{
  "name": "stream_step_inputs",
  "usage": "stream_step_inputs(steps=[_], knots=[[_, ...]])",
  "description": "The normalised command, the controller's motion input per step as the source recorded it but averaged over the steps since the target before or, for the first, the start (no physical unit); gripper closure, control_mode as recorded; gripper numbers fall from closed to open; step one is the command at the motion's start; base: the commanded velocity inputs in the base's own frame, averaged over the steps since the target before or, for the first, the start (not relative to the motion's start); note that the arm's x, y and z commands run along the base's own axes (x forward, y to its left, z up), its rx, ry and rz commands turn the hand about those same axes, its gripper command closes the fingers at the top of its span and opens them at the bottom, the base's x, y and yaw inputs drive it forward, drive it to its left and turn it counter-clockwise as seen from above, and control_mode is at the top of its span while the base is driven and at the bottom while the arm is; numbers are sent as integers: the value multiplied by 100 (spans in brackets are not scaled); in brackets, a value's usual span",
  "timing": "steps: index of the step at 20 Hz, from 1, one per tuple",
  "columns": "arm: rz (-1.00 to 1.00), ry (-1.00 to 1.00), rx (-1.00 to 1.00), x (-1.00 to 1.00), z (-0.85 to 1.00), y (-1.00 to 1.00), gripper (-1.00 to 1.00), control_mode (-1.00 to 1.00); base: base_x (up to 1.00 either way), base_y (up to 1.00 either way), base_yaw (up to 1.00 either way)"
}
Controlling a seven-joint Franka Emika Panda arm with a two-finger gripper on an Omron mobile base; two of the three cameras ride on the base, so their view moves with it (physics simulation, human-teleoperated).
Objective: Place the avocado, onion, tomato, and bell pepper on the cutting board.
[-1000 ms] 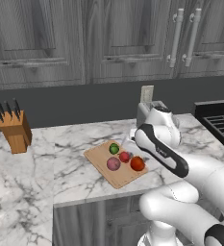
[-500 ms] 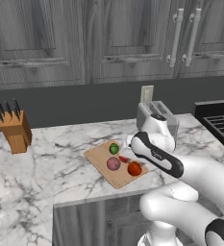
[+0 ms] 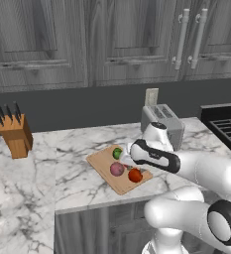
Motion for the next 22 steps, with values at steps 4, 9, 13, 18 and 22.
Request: stream_step_inputs(steps=[4,9,13,18,22], knots=[[6,0,0,28,-17,6,100,-100,0,0,0],[6,0,0,20,-19,7,100,-100,0,0,0],[7,0,0,6,-19,8,100,-100,0,0,0],[6,0,0,0,-14,8,-100,-100,0,0,0],[7,-4,0,0,-1,0,-100,-100,0,0,0]])
